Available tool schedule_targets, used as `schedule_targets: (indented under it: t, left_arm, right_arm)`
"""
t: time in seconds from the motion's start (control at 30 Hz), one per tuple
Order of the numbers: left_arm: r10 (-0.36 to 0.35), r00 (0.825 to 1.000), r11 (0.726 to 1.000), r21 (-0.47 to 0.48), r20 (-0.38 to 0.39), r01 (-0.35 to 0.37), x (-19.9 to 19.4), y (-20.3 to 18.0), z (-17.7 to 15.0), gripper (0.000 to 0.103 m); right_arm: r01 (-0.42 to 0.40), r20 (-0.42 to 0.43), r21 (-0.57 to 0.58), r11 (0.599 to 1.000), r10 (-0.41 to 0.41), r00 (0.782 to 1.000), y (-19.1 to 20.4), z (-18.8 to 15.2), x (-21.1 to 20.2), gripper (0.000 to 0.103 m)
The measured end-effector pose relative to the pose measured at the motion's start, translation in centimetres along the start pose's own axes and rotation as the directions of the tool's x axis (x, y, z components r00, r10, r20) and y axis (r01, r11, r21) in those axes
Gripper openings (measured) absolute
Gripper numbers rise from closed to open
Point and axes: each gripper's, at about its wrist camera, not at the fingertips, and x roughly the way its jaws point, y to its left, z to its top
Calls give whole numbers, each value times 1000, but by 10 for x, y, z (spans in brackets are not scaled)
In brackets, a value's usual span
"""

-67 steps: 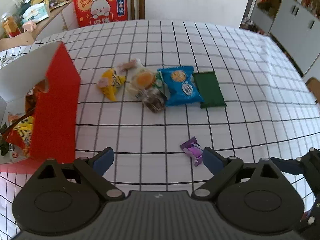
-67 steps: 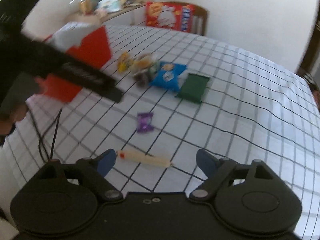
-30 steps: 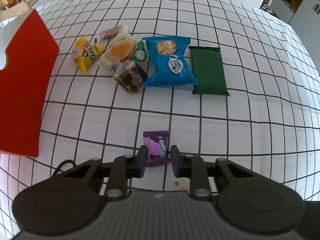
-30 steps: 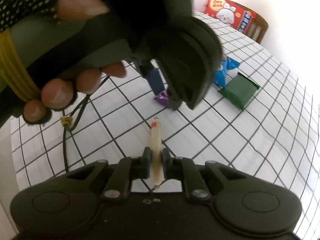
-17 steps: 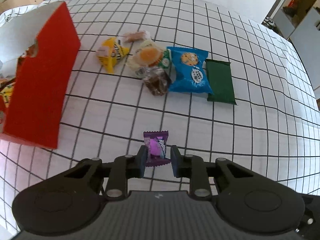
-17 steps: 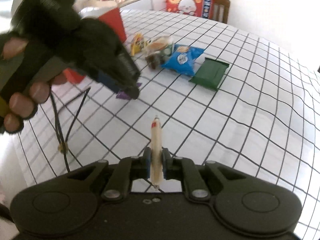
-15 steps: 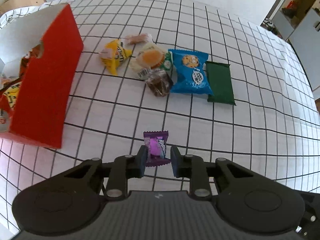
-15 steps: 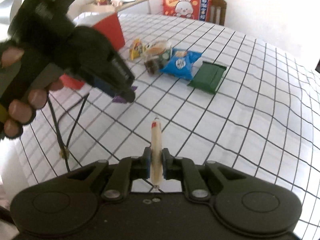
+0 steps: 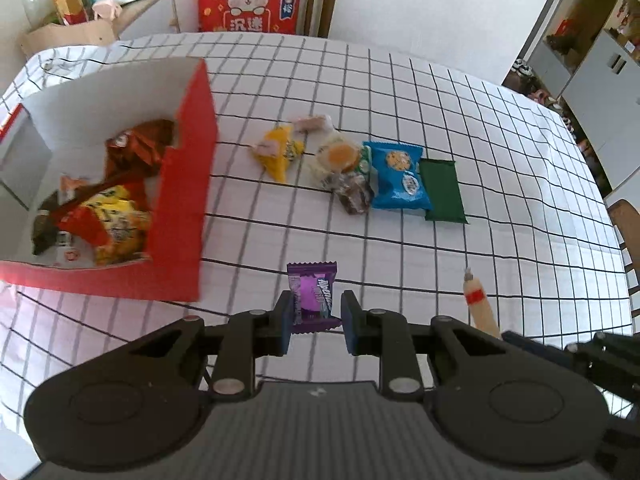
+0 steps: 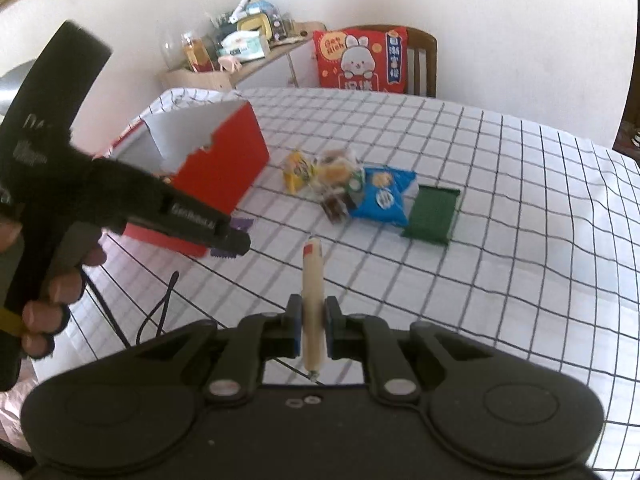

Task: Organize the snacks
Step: 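Carry the purple candy and wooden stick over the red box with both tools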

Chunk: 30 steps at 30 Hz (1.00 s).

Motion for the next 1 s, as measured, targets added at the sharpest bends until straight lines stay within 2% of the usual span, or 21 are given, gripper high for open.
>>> schedule_targets:
  t: [0.37, 1.0]
  left_arm:
    - [10, 998, 1000, -23, 55, -8, -40, 49, 1, 25]
    - [48, 993, 995, -90, 110, -38, -71, 146, 25, 25]
  right_arm:
    - [-27, 59, -16, 1000, 28, 998, 48, 34, -4, 10]
    - [-63, 68, -85, 994, 69, 995, 130, 100, 38, 10]
